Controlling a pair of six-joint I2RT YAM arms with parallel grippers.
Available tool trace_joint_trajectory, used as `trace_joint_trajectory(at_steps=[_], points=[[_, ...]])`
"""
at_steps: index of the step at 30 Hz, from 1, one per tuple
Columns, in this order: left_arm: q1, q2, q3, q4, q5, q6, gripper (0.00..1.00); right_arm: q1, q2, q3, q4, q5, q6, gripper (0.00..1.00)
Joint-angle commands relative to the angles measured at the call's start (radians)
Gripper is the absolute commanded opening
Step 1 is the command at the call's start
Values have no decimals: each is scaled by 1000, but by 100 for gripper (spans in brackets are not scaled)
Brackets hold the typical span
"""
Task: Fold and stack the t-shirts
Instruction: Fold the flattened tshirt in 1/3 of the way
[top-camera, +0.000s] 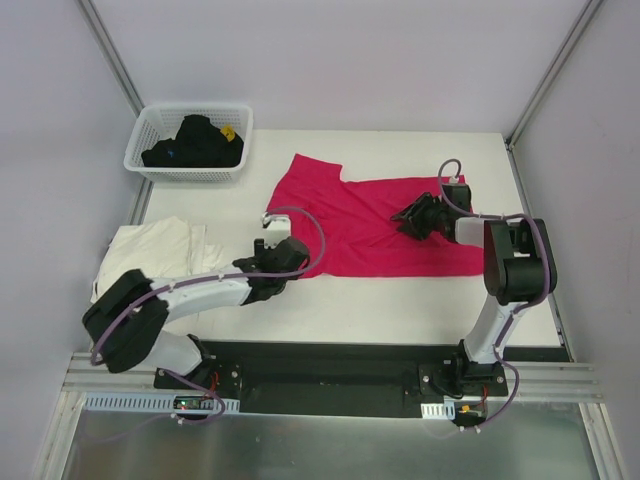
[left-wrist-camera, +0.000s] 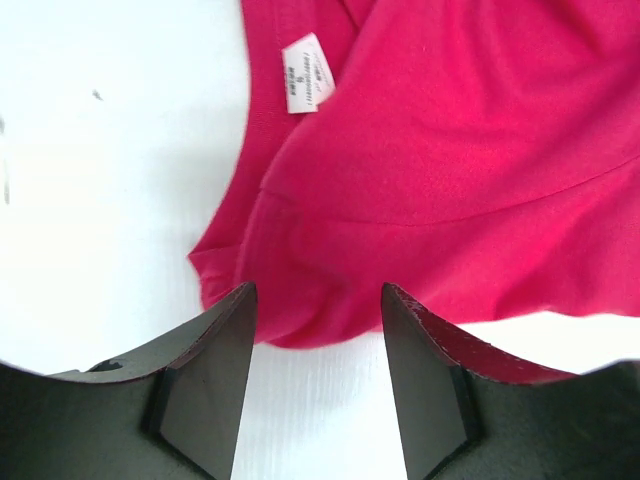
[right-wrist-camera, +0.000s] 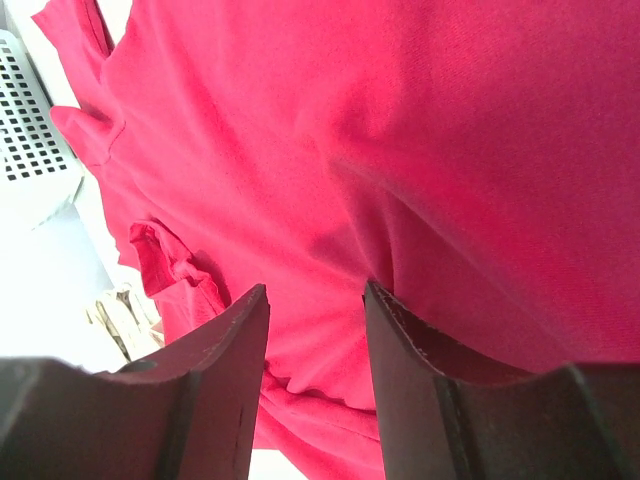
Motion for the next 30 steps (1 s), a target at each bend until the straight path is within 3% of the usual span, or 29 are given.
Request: trace_joint_trajectory(at_steps=[1,10,17,22,30], points=[[7,-167,-36,-117,13,-72,52,-12,14,-16,35,12,6,46],[6,-130,-23,-119,32,-105,52,-14,-75,-13,38,-22,6,46],[6,-11,121,-62,-66,75,52,-18,-161,108,-18,-31,-77,47],[6,12,164,-19,-86,147,52,-27,-199,219,-155,19,-196,48],[-10,46,157,-18,-25,104,52,-93,-305,196,-173,43,-196,48]])
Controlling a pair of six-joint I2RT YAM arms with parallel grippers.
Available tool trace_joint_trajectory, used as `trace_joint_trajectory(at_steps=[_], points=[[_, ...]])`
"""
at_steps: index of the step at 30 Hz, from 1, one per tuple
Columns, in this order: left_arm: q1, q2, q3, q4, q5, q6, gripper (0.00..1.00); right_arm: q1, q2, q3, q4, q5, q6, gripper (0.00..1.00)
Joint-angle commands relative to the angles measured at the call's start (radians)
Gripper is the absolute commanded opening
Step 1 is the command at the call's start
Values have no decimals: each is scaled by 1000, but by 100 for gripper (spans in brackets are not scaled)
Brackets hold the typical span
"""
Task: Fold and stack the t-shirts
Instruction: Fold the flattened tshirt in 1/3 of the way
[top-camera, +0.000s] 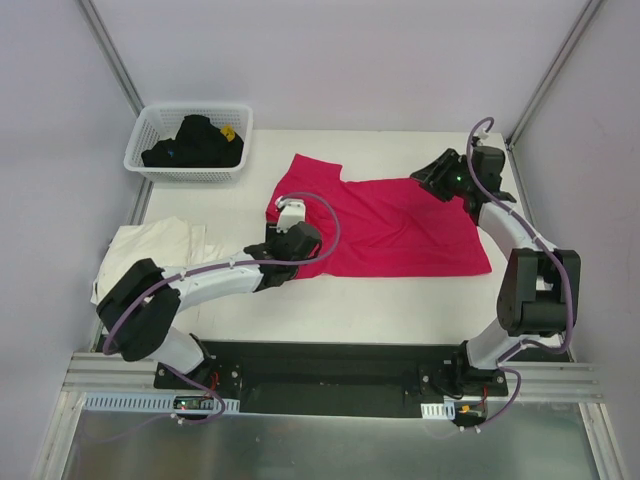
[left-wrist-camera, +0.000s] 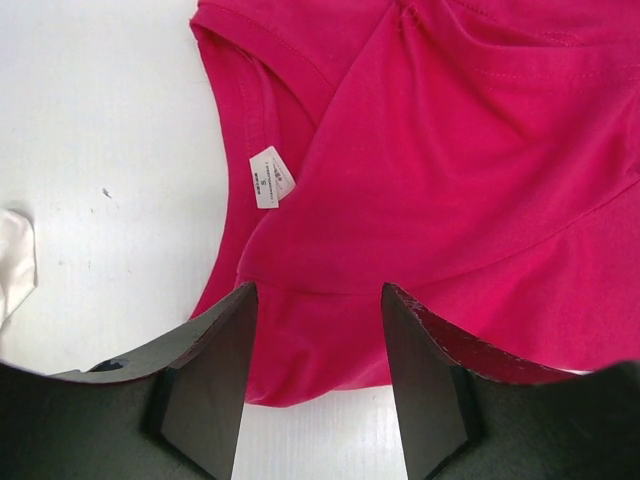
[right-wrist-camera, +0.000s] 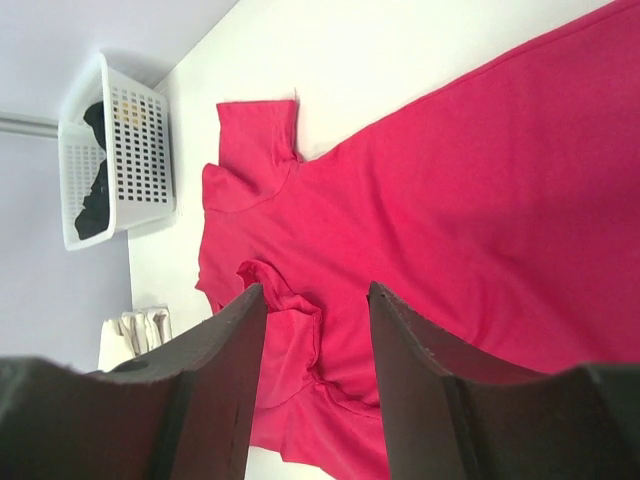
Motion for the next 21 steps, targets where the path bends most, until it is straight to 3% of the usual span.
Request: trace_joint_trajectory(at_steps=[1,13,21], points=[[-13,49,16,21,23,-10,52,-45,-82,8,-25,21,-24,48],[-14,157,-10,208,100,47,51,-110,-56,92,-5,-30,-21,49],[-15,143,-38,173,121,-28,50,-176,-137,68,0,-27,3,49]])
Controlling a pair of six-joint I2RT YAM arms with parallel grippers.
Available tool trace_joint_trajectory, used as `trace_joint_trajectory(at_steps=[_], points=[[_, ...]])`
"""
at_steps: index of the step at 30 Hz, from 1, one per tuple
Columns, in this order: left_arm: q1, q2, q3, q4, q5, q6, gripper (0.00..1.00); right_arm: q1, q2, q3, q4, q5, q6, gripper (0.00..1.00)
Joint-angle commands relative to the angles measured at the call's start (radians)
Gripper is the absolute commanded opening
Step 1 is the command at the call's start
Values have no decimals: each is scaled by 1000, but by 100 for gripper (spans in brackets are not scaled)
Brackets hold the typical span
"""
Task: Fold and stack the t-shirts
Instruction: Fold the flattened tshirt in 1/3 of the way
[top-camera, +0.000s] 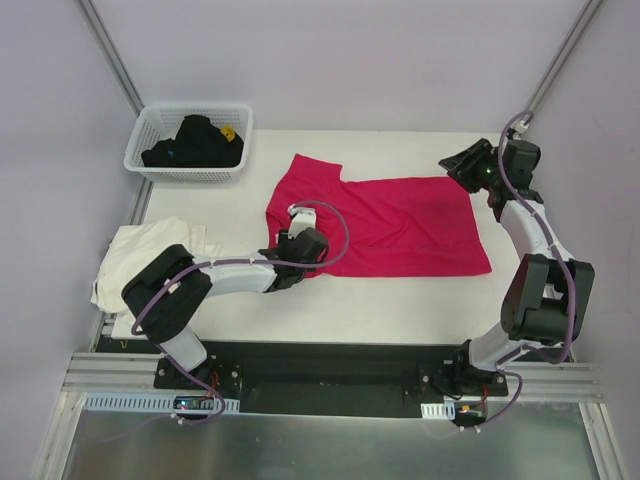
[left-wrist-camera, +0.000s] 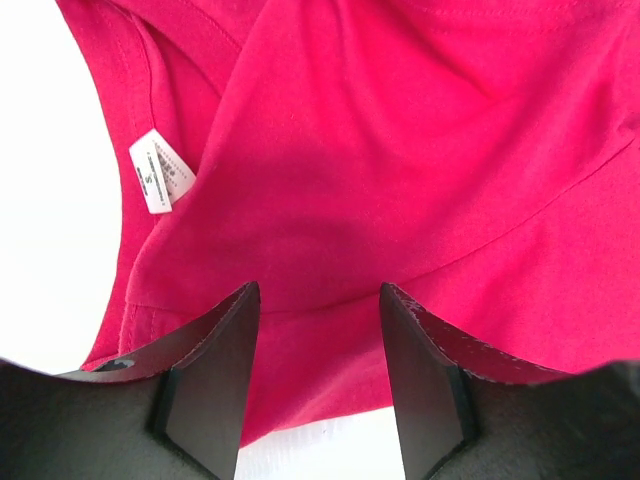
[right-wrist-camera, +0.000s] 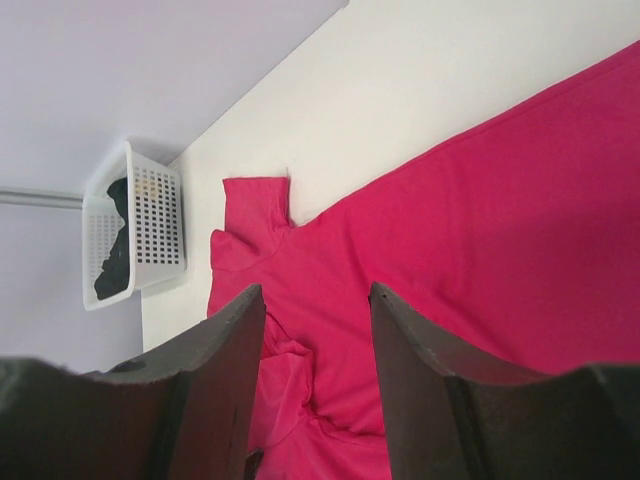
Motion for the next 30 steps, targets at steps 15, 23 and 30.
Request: trace_joint_trajectory(at_steps=[15,23,30], points=[[-11,-155,-104,-145,64,-226,51,-209,-139,120,33,-44,90,50],[-10,-124,-167,-153,99,-383,51,-272,-220,178,31,-25,130,51],[-1,-46,-143,-157,41,-418,51,-282,-230,224,50,-94,181,52]])
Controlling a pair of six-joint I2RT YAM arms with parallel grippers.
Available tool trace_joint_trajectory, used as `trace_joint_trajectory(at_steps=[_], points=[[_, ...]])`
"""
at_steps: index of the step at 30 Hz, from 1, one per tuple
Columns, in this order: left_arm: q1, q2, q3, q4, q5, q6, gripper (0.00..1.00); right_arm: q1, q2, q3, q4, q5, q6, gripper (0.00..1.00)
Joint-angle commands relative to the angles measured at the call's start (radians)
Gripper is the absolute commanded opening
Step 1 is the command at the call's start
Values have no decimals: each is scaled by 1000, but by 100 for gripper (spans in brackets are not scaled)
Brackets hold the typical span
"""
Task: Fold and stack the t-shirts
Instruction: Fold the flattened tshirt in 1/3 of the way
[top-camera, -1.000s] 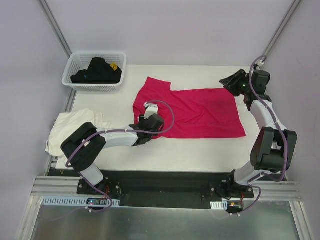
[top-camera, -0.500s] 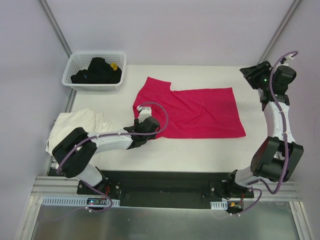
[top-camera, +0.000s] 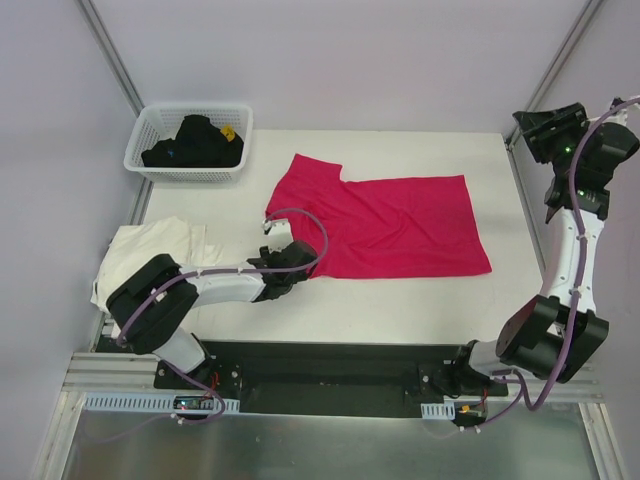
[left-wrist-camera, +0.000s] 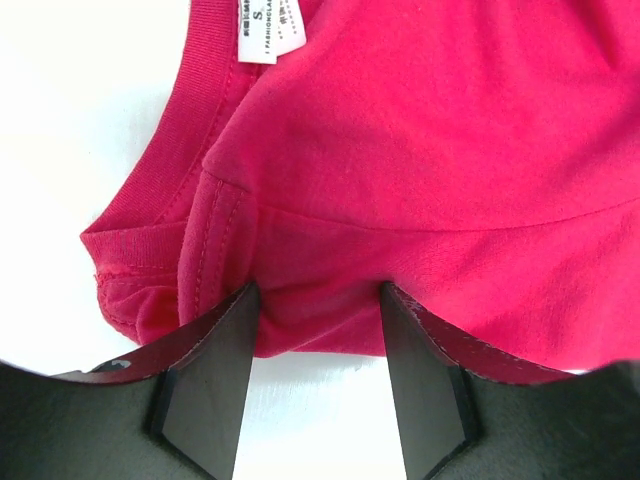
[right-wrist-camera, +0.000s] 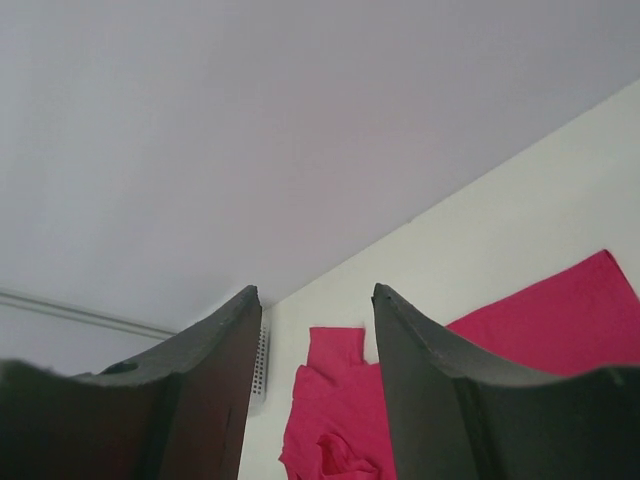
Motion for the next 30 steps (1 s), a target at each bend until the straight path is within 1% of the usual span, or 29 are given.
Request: trace_joint_trajectory(at_steps=[1,3,7,9,13,15,20,25,30], points=[[16,52,-14,-52,2,-81,51,-12,-39,58,47,-56,46,52],[37,15,-52,-58,3,-124,51,-18,-42,61,53,-65,58,52],[97,-70,-117,-68,-3,-153,51,-42,-74,33,73,-70,72,52],[120,-121,-129,-104,-18,-167,51,-50,-88,1,75,-61,80,52],[159,-181,-114,-187,-57,-193,51,-62,-119,-60,93,-48,89,53],[183,-200,-98,-199,-60,-181,51,-63,-130,-82,100,-47,98,53],[194,-213,-74,-230,-81,-152,51,-63,-133,-112,110,-65,104,54],[194,-221,-77,-230,-69,-150,51,-58,-116,-148,136,-97,120,54],[195,-272,-72,-236,-69,-101,51,-36,-72,-212,152,-119,121,55]])
